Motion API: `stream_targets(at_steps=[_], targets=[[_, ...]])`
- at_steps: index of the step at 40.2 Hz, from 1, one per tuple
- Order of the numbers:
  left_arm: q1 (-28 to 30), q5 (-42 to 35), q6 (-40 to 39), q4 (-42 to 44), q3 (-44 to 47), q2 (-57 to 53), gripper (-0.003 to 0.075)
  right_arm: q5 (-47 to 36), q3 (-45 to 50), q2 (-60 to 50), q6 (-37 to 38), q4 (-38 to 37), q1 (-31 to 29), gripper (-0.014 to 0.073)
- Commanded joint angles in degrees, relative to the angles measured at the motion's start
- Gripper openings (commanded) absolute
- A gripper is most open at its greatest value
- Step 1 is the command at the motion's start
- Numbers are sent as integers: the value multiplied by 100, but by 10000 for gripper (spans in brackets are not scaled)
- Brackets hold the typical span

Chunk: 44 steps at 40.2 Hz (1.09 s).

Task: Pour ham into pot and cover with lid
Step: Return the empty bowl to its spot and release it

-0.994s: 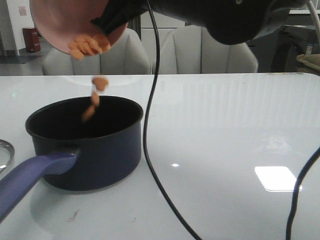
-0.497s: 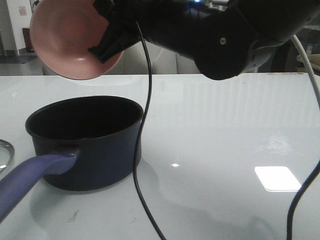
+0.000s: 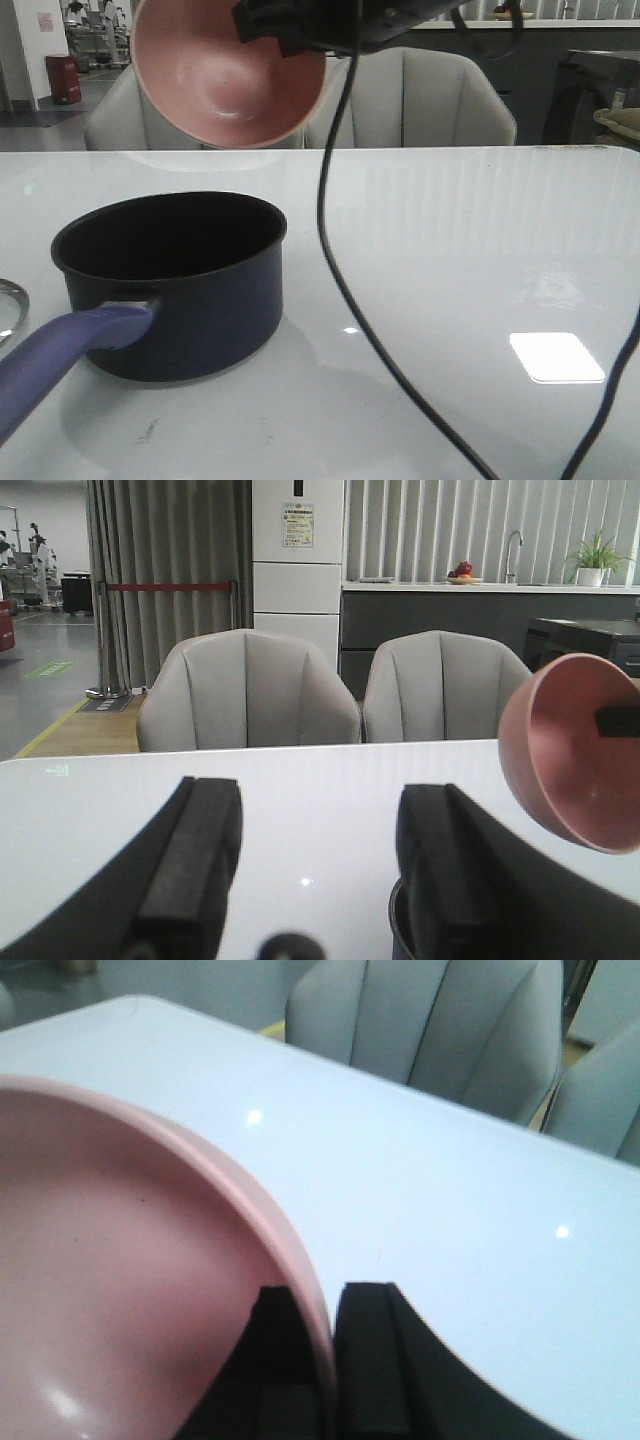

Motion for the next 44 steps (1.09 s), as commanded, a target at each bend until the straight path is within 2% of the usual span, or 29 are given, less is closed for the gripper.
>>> stream_targets(at_steps=[1, 7, 15, 24, 28, 44], targets=[[-39, -424, -31, -45, -170, 48, 395, 728, -141, -609, -115, 300, -265, 140], [-39, -468, -31, -45, -170, 48, 395, 2214, -141, -987, -109, 435, -826, 140], [-39, -468, -31, -45, -170, 48, 395, 3570, -141, -1016, 142, 203, -1758, 140], [-39, -468, -31, -45, -170, 48, 395, 4311, -141, -951, 1423, -1020, -2472, 140], [-39, -468, -31, -45, -170, 48, 395, 4590, -141, -844, 1945, -1248, -2697, 140], [-39, -458, -31, -45, -170, 48, 395, 5252, -141, -58, 2014, -1293, -3123, 143]])
